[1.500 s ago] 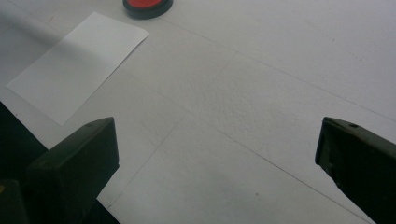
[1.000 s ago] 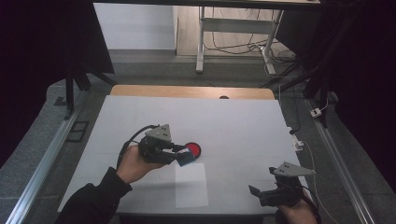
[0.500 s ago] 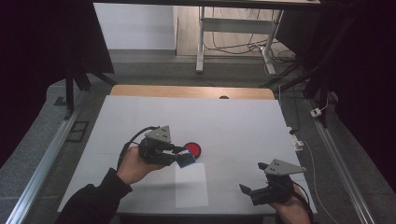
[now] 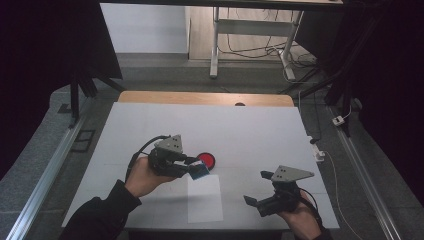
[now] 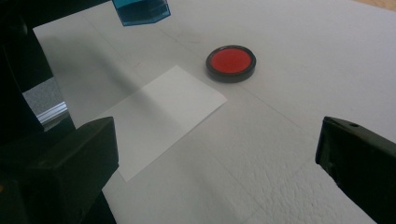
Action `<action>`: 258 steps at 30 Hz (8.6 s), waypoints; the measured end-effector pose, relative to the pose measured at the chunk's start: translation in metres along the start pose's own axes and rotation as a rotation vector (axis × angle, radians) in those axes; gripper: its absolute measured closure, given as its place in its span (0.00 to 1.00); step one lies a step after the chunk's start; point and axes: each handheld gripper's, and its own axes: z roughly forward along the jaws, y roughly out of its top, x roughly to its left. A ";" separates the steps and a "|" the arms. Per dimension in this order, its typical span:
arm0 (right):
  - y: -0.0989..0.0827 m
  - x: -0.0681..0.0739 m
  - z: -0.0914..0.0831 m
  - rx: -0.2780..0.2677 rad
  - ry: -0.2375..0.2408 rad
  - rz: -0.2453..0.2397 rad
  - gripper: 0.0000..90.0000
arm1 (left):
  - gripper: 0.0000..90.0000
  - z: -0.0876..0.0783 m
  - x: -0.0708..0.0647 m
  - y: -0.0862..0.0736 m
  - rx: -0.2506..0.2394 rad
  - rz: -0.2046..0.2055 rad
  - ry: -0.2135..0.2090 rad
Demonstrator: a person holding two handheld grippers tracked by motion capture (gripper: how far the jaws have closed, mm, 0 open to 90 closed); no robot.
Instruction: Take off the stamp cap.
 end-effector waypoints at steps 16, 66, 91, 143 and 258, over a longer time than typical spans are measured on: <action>0.015 0.008 0.032 0.035 0.065 -0.034 0.00 | 0.78 -0.003 0.001 0.001 -0.010 0.004 -0.006; 0.056 0.009 0.110 0.070 0.427 -0.131 0.37 | 0.78 -0.005 -0.003 0.002 -0.057 0.085 -0.081; 0.062 0.002 0.116 -0.022 0.598 -0.172 0.68 | 0.78 -0.008 -0.006 0.002 -0.099 0.146 -0.115; 0.061 0.003 0.117 0.105 0.592 -0.091 0.77 | 0.78 -0.012 -0.007 0.002 -0.112 0.165 -0.117; -0.032 -0.014 -0.053 -0.003 -0.156 0.051 0.76 | 0.78 -0.016 0.005 -0.002 -0.096 0.015 0.058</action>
